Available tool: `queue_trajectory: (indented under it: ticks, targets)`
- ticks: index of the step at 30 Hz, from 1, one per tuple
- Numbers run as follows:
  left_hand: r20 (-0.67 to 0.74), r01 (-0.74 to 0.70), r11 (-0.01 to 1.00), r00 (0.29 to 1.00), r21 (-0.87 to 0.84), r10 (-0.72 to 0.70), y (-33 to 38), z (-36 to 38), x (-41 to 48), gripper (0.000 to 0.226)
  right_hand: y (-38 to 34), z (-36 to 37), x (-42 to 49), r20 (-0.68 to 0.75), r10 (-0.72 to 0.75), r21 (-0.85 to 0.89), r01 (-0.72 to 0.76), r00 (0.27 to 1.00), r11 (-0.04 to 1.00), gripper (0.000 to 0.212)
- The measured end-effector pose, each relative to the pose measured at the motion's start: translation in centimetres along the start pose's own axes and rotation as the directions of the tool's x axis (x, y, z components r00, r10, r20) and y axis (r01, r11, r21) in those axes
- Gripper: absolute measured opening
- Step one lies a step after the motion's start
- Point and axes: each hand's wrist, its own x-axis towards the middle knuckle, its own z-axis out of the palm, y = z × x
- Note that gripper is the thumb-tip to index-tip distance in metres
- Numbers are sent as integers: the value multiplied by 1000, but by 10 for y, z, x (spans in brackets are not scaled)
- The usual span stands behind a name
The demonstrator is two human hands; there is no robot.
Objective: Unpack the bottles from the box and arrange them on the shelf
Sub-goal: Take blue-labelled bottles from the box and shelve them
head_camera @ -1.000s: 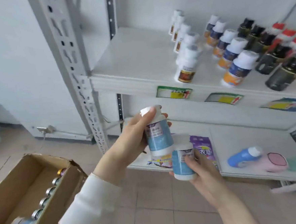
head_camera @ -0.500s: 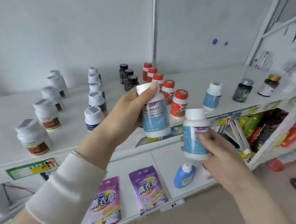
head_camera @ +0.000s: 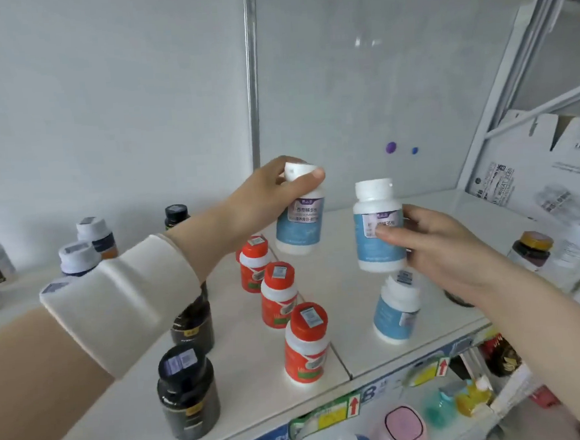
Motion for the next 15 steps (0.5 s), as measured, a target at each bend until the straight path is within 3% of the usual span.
queue_trajectory:
  ticks: [2, 3, 9, 15]
  targets:
    - [1, 39, 999, 999, 29, -40, -11, 3, 27, 28, 4, -9, 26, 17, 27, -2, -27, 999, 1000, 45]
    - [-3, 55, 997, 998, 47, -55, -17, 4, 41, 27, 8, -14, 40, 25, 41, -27, -41, 999, 999, 41]
    - [-55, 178, 950, 984, 255, -170, -60, 15, 116, 38, 43, -32, 116, 63, 143, -221, -126, 988, 967, 52]
    - [-139, 295, 834, 956, 466, -260, -90, 28, 170, 52, 73, -36, 179, 195, 169, -359, -90, 966, 929, 62]
